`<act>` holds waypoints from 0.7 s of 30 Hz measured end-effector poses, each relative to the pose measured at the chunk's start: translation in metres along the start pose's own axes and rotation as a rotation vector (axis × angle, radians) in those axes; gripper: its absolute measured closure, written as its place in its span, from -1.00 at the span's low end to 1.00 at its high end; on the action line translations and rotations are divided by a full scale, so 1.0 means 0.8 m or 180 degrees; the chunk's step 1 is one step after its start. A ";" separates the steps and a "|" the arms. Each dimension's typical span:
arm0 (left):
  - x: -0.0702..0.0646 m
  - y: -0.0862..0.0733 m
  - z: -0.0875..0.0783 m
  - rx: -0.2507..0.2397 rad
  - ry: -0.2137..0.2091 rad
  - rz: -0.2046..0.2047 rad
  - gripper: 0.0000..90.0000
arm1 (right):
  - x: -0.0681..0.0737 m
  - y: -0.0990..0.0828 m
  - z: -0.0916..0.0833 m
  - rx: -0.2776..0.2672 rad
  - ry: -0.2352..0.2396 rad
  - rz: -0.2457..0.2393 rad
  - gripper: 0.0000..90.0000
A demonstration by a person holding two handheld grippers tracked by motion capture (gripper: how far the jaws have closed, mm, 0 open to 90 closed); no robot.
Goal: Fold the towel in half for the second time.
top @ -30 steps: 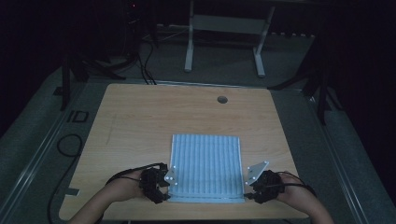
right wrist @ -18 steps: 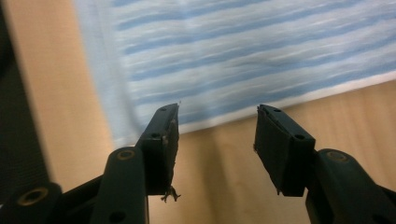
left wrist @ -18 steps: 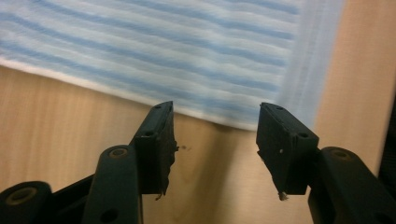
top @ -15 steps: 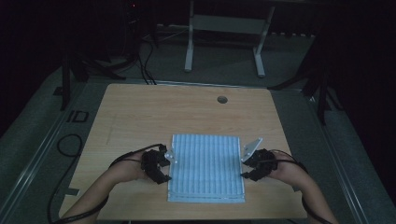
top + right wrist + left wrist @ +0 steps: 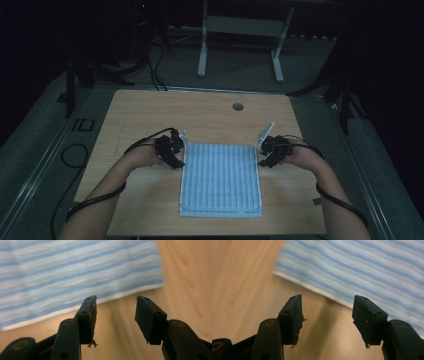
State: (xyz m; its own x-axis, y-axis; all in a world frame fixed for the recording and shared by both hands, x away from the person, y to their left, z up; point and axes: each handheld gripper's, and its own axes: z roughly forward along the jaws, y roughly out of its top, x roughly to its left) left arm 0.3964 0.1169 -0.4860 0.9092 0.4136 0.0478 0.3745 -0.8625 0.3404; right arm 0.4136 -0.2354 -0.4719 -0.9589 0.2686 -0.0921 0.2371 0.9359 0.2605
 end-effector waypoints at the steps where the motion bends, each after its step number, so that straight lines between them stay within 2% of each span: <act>1: 0.005 0.003 0.003 0.0017 0.0015 -0.0013 -0.06 | -0.006 0.002 0.002 0.0022 -0.0015 0.0010 0.15; 2: 0.015 0.008 0.008 0.0069 0.0063 -0.0039 -0.06 | -0.020 0.007 0.006 0.0046 -0.0041 0.0051 0.17; 3: 0.015 0.008 0.008 0.0069 0.0063 -0.0039 -0.06 | -0.020 0.007 0.006 0.0046 -0.0041 0.0051 0.17; 4: 0.020 0.011 0.010 0.0075 0.0062 -0.0068 -0.06 | -0.033 0.013 0.009 0.0070 -0.0061 0.0100 0.17; 5: 0.025 0.014 0.012 0.0069 0.0067 -0.0092 -0.06 | -0.033 0.013 0.009 0.0070 -0.0061 0.0100 0.17; 6: 0.030 0.017 0.014 0.0078 0.0106 -0.0109 -0.06 | -0.044 0.019 0.011 0.0055 -0.0082 0.0145 0.20; 7: 0.035 0.021 0.016 0.0124 0.0115 -0.0138 -0.06 | -0.044 0.019 0.011 0.0055 -0.0082 0.0145 0.20; 9: 0.041 0.028 0.019 0.0159 0.0195 -0.0156 -0.06 | -0.055 0.025 0.012 0.0034 -0.0140 0.0216 0.20; 10: 0.043 0.032 0.021 0.0170 0.0204 -0.0190 -0.06 | -0.060 0.027 0.012 0.0008 -0.0138 0.0273 0.21; 12: 0.046 0.039 0.024 0.0156 0.0232 -0.0175 -0.06 | -0.069 0.031 0.016 -0.0066 -0.0157 0.0339 0.22; 13: 0.048 0.042 0.025 0.0143 0.0201 -0.0202 -0.06 | -0.072 0.032 0.019 -0.0062 -0.0152 0.0356 0.24; 16: 0.052 0.050 0.033 0.0144 0.0213 -0.0174 -0.06 | -0.074 0.039 0.031 0.0035 -0.0079 0.0351 0.26; 19: 0.058 0.052 0.043 0.0132 0.0210 -0.0226 -0.06 | -0.071 0.047 0.042 0.0158 -0.0020 0.0285 0.32; 21: 0.061 0.051 0.053 0.0216 0.0208 -0.0267 -0.06 | -0.069 0.052 0.049 0.0245 -0.0077 0.0225 0.42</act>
State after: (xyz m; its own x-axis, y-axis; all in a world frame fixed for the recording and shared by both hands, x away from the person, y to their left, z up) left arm 0.4639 0.0894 -0.5095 0.8612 0.5013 0.0837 0.4622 -0.8409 0.2815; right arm 0.4829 -0.2021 -0.4939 -0.9355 0.3391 -0.0996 0.3162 0.9289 0.1928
